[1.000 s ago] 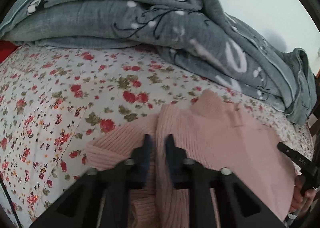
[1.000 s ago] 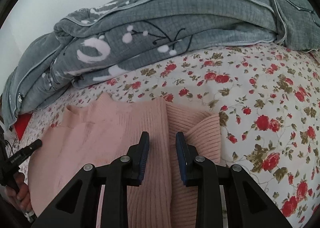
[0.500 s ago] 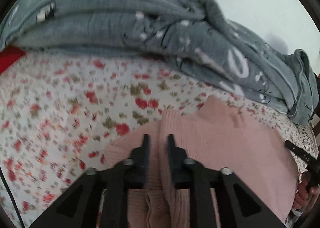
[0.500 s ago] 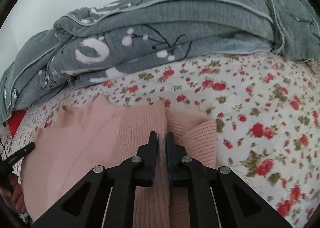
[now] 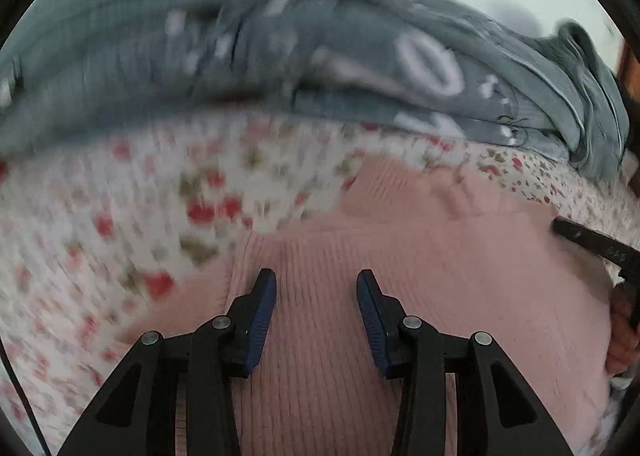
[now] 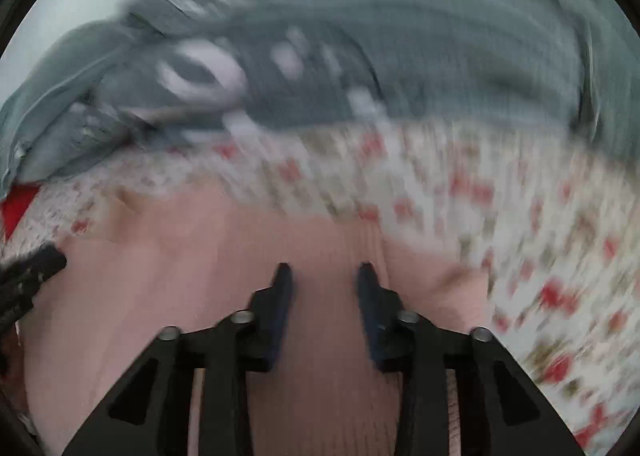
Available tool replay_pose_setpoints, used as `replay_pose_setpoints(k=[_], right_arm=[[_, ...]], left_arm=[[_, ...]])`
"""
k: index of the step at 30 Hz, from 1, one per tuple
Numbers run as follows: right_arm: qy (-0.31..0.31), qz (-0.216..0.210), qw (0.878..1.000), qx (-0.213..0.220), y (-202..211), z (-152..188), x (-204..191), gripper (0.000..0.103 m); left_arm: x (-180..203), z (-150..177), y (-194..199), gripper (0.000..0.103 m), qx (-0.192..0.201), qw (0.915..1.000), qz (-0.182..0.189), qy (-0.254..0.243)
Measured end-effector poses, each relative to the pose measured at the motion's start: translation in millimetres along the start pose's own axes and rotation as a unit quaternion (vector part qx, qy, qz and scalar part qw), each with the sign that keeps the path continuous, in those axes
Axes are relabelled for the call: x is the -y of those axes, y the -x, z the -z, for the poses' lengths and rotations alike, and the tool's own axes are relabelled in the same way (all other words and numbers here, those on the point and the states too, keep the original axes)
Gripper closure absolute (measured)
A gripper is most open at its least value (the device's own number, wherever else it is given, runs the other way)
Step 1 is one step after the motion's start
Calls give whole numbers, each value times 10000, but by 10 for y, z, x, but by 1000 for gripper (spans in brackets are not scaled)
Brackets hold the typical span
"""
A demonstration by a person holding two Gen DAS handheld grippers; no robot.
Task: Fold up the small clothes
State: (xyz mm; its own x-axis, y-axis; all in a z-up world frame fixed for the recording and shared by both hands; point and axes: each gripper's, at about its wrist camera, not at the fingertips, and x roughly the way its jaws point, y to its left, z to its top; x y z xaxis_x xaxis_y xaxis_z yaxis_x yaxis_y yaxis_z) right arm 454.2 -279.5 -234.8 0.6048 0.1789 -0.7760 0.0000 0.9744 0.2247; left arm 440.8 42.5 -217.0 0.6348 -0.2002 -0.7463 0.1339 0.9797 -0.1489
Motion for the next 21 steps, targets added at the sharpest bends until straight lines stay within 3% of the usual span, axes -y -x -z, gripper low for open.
replay_pose_setpoints(k=[2,4,21], right_arm=[[-369,-73,9989,283,89,-16,137,88],[-524,-32,9985,179,38,10,200,89],[-211,113,9994,259,89,66,112,85]], left_arm=[[-153,4,49,63,163,9981,458,370],[-237,28,47,63,177,9962,642,568],[-139,45,82,61,204,9986,351,328]])
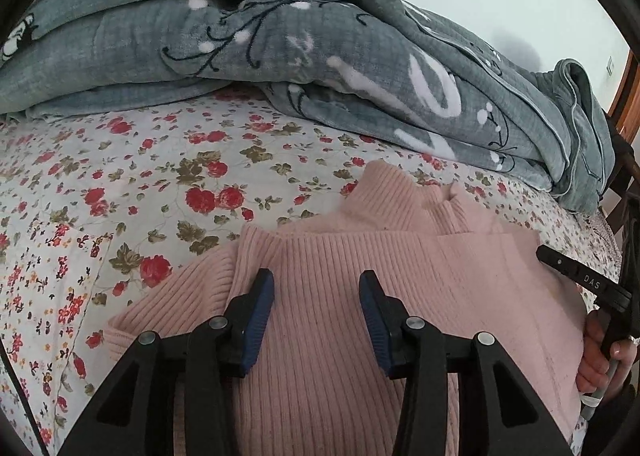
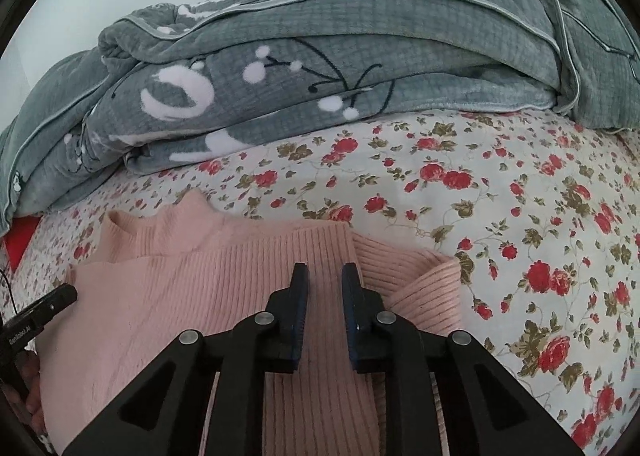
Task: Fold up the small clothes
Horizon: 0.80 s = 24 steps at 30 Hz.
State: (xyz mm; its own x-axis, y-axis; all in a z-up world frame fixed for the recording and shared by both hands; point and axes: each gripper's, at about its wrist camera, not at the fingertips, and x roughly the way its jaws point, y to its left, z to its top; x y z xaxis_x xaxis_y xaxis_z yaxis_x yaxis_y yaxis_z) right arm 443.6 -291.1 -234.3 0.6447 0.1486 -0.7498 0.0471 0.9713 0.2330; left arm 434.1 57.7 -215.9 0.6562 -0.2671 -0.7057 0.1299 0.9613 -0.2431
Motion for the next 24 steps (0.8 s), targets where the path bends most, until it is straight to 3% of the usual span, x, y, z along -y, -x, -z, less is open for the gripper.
replay_pose_setpoints(k=[24], right_arm=[[210,90,9997,-8,7,26,-60,76]], left_arm=[[0,15,13,60,-11,10000,-19,1]])
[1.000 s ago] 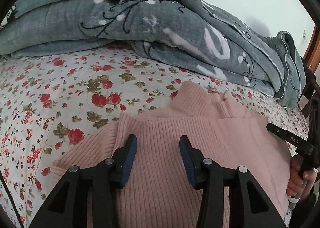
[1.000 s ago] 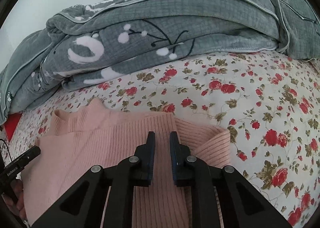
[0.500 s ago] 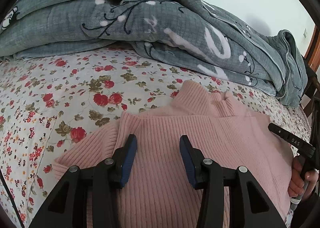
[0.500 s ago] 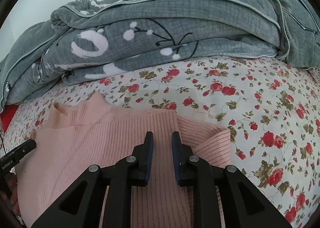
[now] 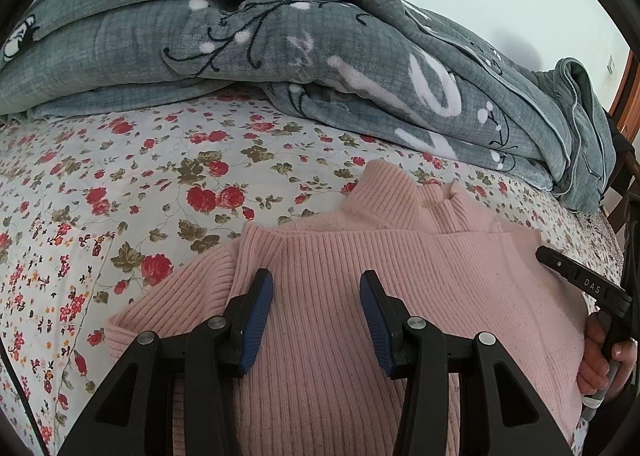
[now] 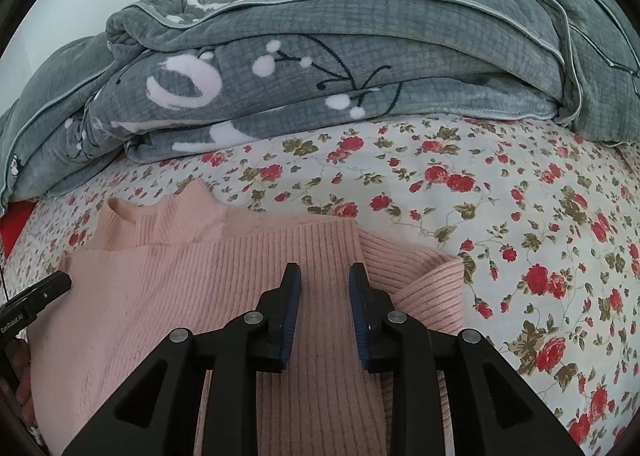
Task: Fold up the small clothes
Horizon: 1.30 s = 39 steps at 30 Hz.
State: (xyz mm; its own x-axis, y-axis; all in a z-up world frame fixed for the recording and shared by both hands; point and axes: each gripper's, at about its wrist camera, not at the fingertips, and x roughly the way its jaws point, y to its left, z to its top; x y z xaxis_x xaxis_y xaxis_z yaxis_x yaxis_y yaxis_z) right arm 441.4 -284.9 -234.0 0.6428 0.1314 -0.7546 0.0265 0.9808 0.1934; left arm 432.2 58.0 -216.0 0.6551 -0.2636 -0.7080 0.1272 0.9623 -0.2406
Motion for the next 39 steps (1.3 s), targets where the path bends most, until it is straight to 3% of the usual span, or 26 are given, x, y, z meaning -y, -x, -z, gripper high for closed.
replay_pose_setpoints(k=[18,25,31,33,39], right_arm=[[20,-175,9998,80,55,10,-11,66],[29,-306,9990,335,163,21,-10,61],[181,-357,9970,657,292,39,-65,60],[368,-314,9934,1035,455,63,-139,60],[936,-433,9822,1568,867,115,-433,52]], left_arm=[[61,21,101,53,199,9998,-32,-89],[-45,10,170,52,374,9989,200,222],[-63,14,230,50,538,9977,256,321],[-69,18,240,49,570,9974,278,351],[-118,11,286,49,690,9958,364,482]])
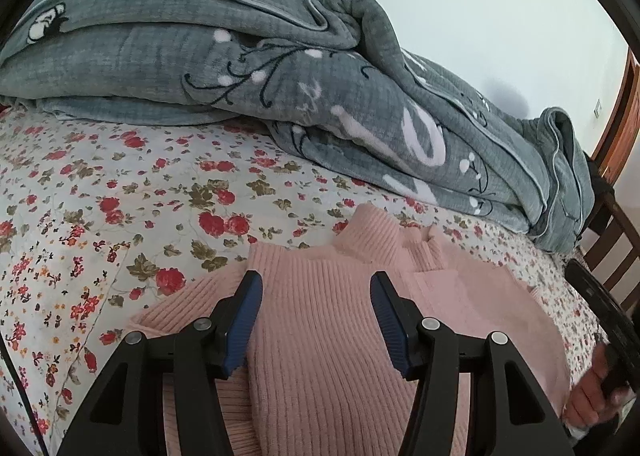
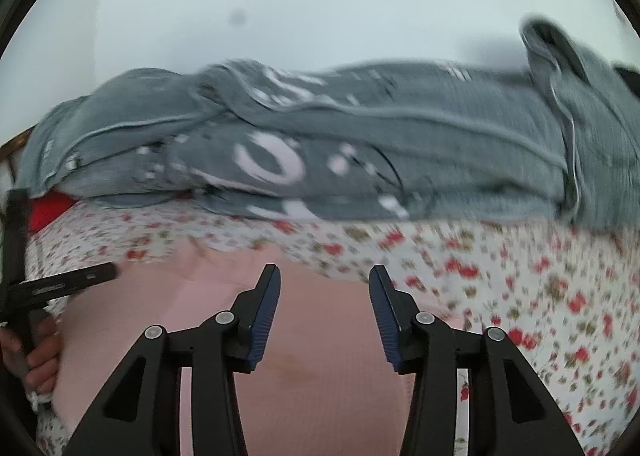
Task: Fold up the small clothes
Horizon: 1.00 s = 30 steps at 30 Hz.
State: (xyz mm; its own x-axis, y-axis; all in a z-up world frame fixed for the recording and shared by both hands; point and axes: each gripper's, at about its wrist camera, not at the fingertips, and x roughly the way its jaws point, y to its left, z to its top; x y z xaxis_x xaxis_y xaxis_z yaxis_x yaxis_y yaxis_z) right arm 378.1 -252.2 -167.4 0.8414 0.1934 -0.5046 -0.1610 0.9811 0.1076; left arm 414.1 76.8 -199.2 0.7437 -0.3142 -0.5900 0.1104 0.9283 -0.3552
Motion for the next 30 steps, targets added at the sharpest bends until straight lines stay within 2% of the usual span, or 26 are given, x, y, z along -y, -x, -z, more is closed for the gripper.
replay_pose_setpoints(k=[2,5,9,11,12,14,16,21,25,30], right_arm=[[159,-154,9998,22,117,-23,-183,44],[308,-307,9984,-369,171,31,-487,43],[30,-593,9932,-998,41,291,-750,43],[215,-348,9902,-1337,-106,469,-865,47],[410,-4,9863,-1599,-212,580,-928,47],[441,148,9881,-1463,-166,626,-976,47],[420,233,9866,-1557,-139,620,-1000,47],[200,149,9868,-1601,-33,682,-937,47],[214,221,9886,-1475,159,763,-1001,46],[441,329,9875,-1479,318,893,-1092,47]], left_arm=[[-11,0,51,49,121,9999,14,33],[-30,2,174,47,419,9990,107,87],[-27,4,300,47,683,9974,194,70],[-31,10,368,47,825,9965,134,26],[-54,13,408,47,903,9958,148,58],[-101,21,443,47,939,9954,151,154],[-176,47,480,47,930,9952,83,291],[-336,201,610,47,777,9958,-114,468],[-368,447,751,47,294,9986,-167,411],[-219,784,908,43,-319,9985,258,361]])
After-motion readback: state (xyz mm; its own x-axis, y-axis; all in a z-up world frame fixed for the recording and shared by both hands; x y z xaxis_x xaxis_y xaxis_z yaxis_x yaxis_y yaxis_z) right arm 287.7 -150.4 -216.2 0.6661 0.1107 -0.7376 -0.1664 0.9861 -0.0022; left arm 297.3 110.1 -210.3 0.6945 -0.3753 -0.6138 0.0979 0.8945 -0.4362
